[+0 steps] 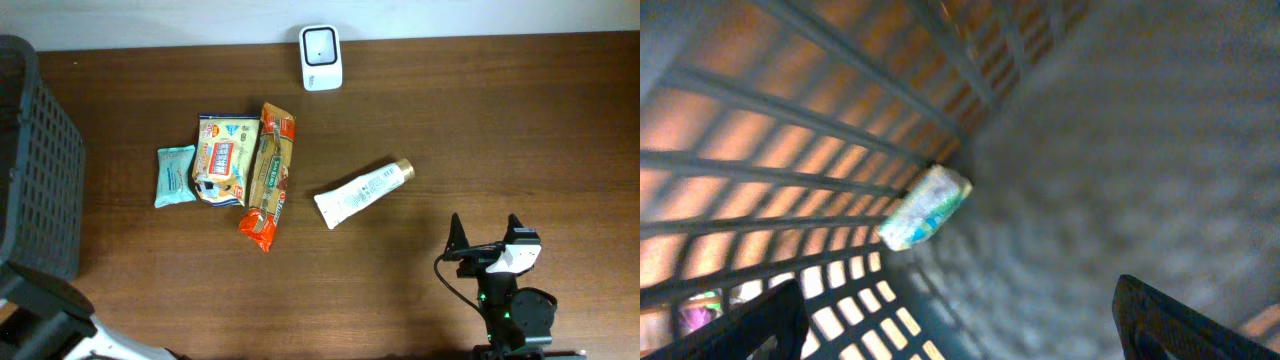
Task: Scan the item barcode
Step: 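Take the small green box from the basket and place it near the tube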
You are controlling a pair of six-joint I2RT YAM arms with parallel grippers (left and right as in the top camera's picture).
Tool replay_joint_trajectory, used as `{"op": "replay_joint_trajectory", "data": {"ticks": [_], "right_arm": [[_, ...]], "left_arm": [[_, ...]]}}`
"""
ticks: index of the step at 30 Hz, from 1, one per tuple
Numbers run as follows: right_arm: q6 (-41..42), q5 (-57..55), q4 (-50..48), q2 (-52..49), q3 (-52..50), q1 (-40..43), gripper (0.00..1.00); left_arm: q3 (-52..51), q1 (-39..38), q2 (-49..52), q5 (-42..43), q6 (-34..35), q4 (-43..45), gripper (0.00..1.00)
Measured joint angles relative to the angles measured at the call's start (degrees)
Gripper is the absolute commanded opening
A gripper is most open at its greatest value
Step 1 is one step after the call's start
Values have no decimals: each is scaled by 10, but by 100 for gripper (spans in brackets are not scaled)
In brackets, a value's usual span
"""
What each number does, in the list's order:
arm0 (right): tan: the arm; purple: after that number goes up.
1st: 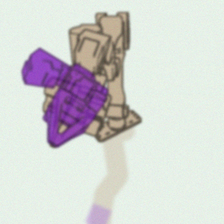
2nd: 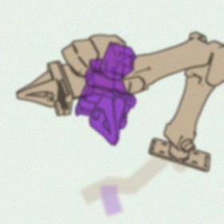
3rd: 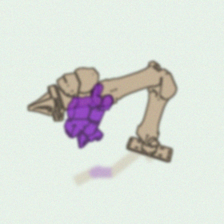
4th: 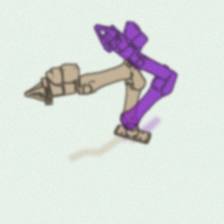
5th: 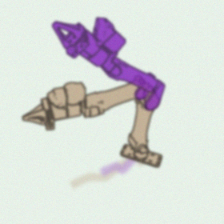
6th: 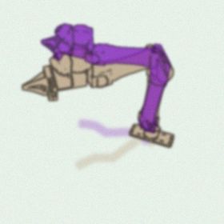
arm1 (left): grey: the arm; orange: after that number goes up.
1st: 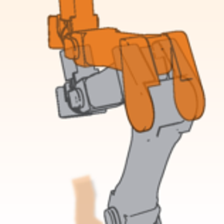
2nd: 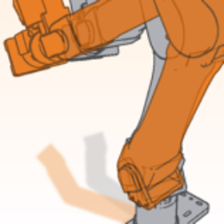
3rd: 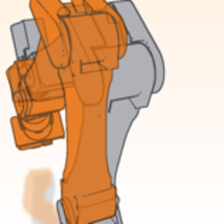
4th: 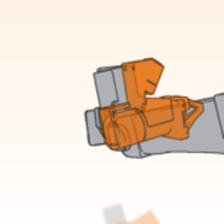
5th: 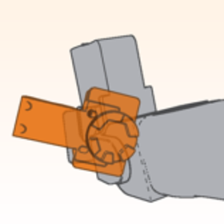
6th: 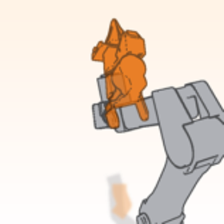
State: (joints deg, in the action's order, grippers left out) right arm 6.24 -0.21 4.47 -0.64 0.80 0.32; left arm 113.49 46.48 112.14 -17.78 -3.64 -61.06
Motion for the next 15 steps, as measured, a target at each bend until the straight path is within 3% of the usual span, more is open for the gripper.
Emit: {"op": "replay_joint_trajectory", "data": {"ticks": [4, 10, 15], "right_arm": [[0, 0, 0, 0, 0, 0, 99], [0, 0, 0, 0, 0, 0, 99], [0, 0, 0, 0, 0, 0, 99]], "left_arm": [[-3, 19, 94, 22, -54, -11, 89], [-51, 49, 135, 26, -106, 42, 92], [-95, 77, 137, 30, -155, 105, 79]]}}
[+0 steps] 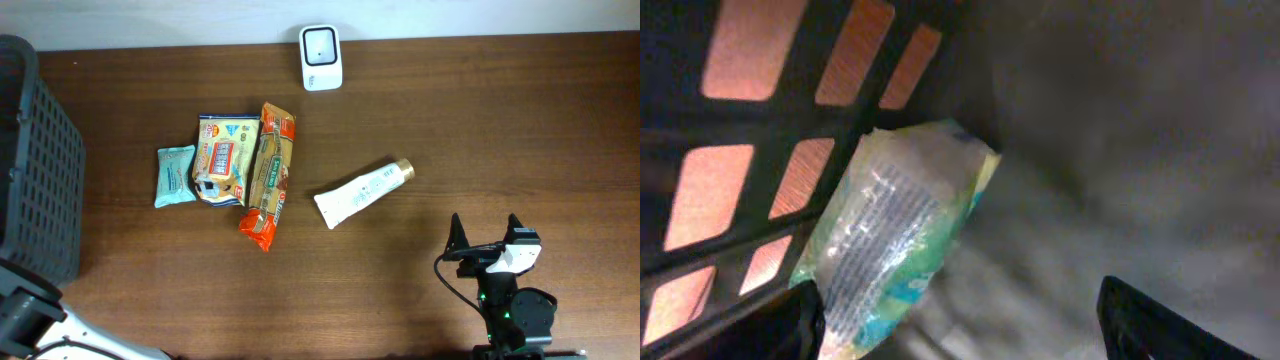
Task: Scan the item barcode
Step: 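Take the small green box from the basket and place it near the tube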
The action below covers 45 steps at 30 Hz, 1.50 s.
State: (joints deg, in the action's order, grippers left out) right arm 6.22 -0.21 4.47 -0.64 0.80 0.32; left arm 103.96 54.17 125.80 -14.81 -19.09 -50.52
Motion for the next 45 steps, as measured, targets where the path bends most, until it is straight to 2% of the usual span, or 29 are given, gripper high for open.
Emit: {"op": "replay_joint_trajectory", "data": {"ticks": [2, 3, 6, 8, 13, 16, 18, 20, 22, 24, 25, 27, 30, 32, 36, 37, 38, 39, 43, 45], "right_arm": [[0, 0, 0, 0, 0, 0, 99], [0, 0, 0, 0, 0, 0, 99], [0, 0, 0, 0, 0, 0, 99], [0, 0, 0, 0, 0, 0, 99], [0, 0, 0, 0, 0, 0, 99], [0, 0, 0, 0, 0, 0, 99], [0, 0, 0, 0, 0, 0, 99], [0, 0, 0, 0, 0, 0, 99], [0, 0, 0, 0, 0, 0, 99], [0, 0, 0, 0, 0, 0, 99], [0, 0, 0, 0, 0, 0, 99], [0, 0, 0, 0, 0, 0, 99], [0, 0, 0, 0, 0, 0, 99], [0, 0, 0, 0, 0, 0, 99], [0, 0, 0, 0, 0, 0, 99], [0, 0, 0, 0, 0, 0, 99], [0, 0, 0, 0, 0, 0, 99], [0, 0, 0, 0, 0, 0, 99], [0, 0, 0, 0, 0, 0, 99], [0, 0, 0, 0, 0, 0, 99]], "left_arm": [[-8, 2, 1, 0, -8, 23, 79], [-12, 2, 1, -1, -9, 37, 71], [-20, 2, 1, -1, -13, 55, 34], [-21, 2, 1, 1, -15, 56, 0], [-21, 2, -1, 40, -8, 40, 0], [-21, -20, -30, 80, 49, 27, 0], [3, -51, -101, 123, 96, 28, 0], [50, -113, -231, 206, 150, 53, 0], [64, -180, -323, 227, 166, 59, 0], [72, -294, -391, 248, 173, 6, 0], [69, -349, -392, 250, 175, -37, 0], [44, -425, -369, 252, 176, -51, 0], [-30, -602, -262, 269, 177, -42, 0], [-36, -681, -184, 278, 179, -19, 0], [-36, -770, -92, 285, 181, -13, 0], [-36, -783, -75, 286, 181, -17, 2], [-36, -788, -67, 286, 181, -17, 22], [-36, -792, -57, 286, 186, -17, 99], [-34, -793, -42, 285, 193, -11, 99], [5, -790, -42, 279, 194, -26, 99]]}}
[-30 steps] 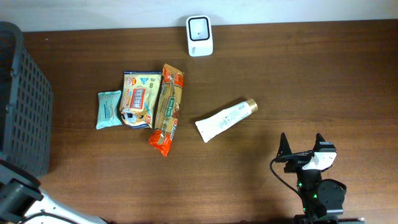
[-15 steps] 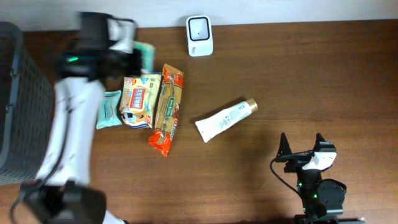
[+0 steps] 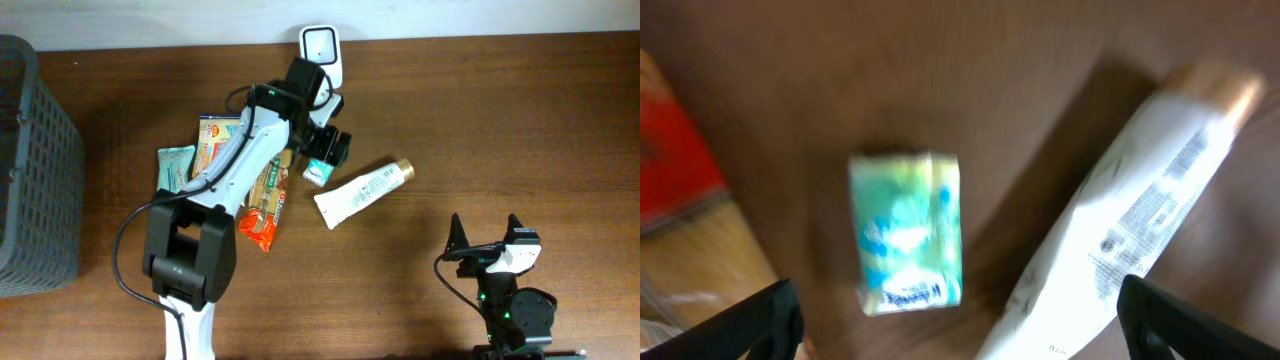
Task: Scan the item barcode
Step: 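Take the small green box from the basket and place it near the tube, then grasp the white tube with the right gripper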
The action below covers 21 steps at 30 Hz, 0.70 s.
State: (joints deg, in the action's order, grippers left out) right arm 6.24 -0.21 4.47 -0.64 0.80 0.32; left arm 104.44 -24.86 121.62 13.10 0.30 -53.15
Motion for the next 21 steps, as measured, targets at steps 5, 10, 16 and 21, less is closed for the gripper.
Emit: {"op": "replay_joint_trajectory", "data": {"ticks": [5, 10, 16, 21], "right_arm": [[0, 0, 0, 0, 0, 0, 99], [0, 0, 0, 0, 0, 0, 99], [0, 0, 0, 0, 0, 0, 99], [0, 0, 0, 0, 0, 0, 99]], "left_arm": [[94, 78, -112, -75, -9, -9, 99], [103, 259, -260, -181, -21, -34, 99], [103, 418, -273, -185, -151, -5, 99], [103, 457, -273, -128, -177, -36, 99]]}}
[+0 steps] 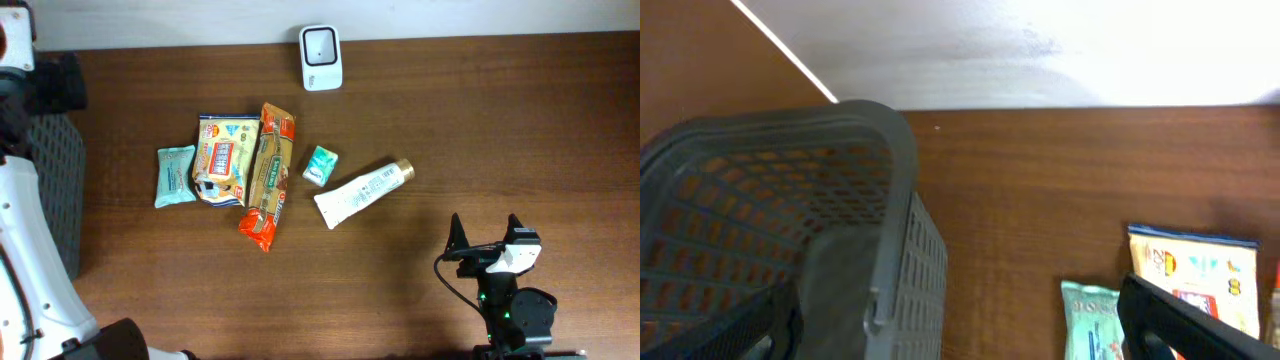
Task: Scan the item barcode
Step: 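Grasp the white tube with the right gripper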
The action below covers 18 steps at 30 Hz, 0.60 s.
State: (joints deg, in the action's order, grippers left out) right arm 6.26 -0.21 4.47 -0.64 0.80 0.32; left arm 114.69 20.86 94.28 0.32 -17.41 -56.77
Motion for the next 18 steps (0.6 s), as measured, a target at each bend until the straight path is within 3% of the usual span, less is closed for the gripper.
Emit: {"op": "replay_joint_trajectory", "data": {"ticks": [11, 15, 18], "right_arm": [[0, 0, -3, 0, 0, 0, 99], [0, 122, -33, -1, 1, 0, 98], [2, 191, 51, -77, 105, 0, 98]], "left_arm": [[0, 0, 0, 6, -3, -26, 99], [0, 0, 0, 6, -4, -26, 99], [0, 0, 0, 8, -5, -26, 99]]}}
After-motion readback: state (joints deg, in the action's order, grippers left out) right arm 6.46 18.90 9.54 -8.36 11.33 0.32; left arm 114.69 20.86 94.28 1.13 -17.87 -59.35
